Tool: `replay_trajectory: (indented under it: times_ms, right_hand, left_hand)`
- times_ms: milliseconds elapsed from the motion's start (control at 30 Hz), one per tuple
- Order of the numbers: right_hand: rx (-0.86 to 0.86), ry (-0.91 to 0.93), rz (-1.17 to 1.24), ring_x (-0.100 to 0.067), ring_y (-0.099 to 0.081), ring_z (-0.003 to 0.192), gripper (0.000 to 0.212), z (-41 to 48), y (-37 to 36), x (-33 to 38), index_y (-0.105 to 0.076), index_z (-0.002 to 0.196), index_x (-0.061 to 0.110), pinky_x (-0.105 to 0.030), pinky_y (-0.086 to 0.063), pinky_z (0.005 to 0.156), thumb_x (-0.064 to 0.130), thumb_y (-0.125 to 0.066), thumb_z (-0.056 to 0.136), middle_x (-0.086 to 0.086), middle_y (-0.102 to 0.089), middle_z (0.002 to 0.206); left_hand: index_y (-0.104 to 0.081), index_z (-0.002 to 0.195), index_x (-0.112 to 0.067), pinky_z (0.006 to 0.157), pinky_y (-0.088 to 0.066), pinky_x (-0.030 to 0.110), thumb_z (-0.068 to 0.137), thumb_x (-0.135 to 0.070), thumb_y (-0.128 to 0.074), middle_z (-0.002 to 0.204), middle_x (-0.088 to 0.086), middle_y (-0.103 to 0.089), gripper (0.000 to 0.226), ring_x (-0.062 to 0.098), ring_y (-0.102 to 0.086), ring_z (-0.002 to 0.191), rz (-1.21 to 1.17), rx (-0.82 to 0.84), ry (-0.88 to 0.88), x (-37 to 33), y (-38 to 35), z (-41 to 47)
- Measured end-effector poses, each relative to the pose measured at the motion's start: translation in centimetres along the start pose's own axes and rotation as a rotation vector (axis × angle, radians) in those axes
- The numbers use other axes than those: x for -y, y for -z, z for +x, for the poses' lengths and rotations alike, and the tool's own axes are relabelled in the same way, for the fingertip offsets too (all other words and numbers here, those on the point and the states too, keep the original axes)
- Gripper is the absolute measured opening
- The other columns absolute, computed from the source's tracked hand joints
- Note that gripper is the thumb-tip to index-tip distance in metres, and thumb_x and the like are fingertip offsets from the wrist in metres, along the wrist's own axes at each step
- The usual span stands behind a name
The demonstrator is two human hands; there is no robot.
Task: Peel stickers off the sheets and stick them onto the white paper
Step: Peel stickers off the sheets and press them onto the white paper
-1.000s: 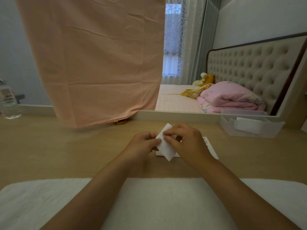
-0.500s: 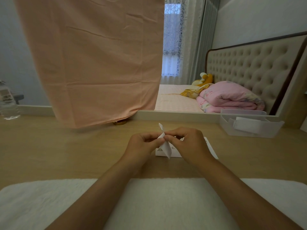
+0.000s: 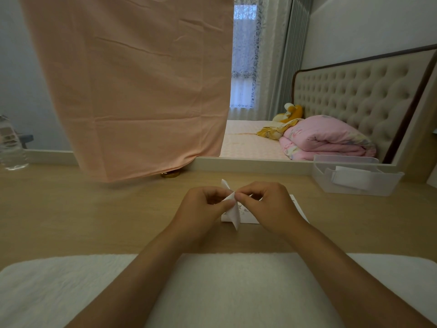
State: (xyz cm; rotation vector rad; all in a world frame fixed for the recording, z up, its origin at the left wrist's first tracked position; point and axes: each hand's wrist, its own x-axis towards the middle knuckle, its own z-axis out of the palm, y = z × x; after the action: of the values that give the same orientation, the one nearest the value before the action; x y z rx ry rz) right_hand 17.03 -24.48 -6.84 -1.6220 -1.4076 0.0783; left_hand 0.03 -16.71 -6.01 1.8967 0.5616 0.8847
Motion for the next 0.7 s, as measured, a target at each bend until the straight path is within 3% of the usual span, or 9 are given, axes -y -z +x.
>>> replay_trajectory:
  times_ms: [167,433,700]
  right_hand:
    - [-0.038,0.015,-0.039,-0.006,-0.067,0.078,0.012,-0.2,-0.2,0.0,-0.08,0.092,0.035,-0.043,-0.059,0.072,0.031,-0.069,0.091,0.021,-0.074,0.085]
    - [-0.029,0.038,0.02,-0.006,-0.067,0.075,0.011,0.0,-0.1,0.5,-0.08,0.092,0.035,-0.043,-0.058,0.072,0.03,-0.07,0.092,0.02,-0.074,0.086]
    - [0.042,-0.007,0.093,-0.01,-0.07,0.072,0.015,-0.1,-0.6,0.6,-0.081,0.093,0.028,-0.046,-0.058,0.073,0.023,-0.067,0.095,0.017,-0.075,0.085]
  left_hand:
    - [-0.079,0.102,-0.022,0.071,-0.051,0.01,0.091,-0.016,-0.071,0.092,-0.011,-0.078,0.015,0.002,-0.071,0.089,-0.092,-0.019,0.031,0.0,-0.6,0.0]
    - [-0.079,0.093,-0.022,0.072,-0.051,0.014,0.093,-0.018,-0.068,0.091,-0.011,-0.077,0.011,-0.002,-0.07,0.087,-0.195,-0.051,0.108,0.1,-0.7,0.2]
    - [-0.078,0.101,-0.023,0.079,-0.057,0.023,0.094,-0.02,-0.067,0.095,-0.008,-0.076,0.014,0.01,-0.069,0.089,-0.104,-0.077,0.137,1.0,-0.7,0.6]
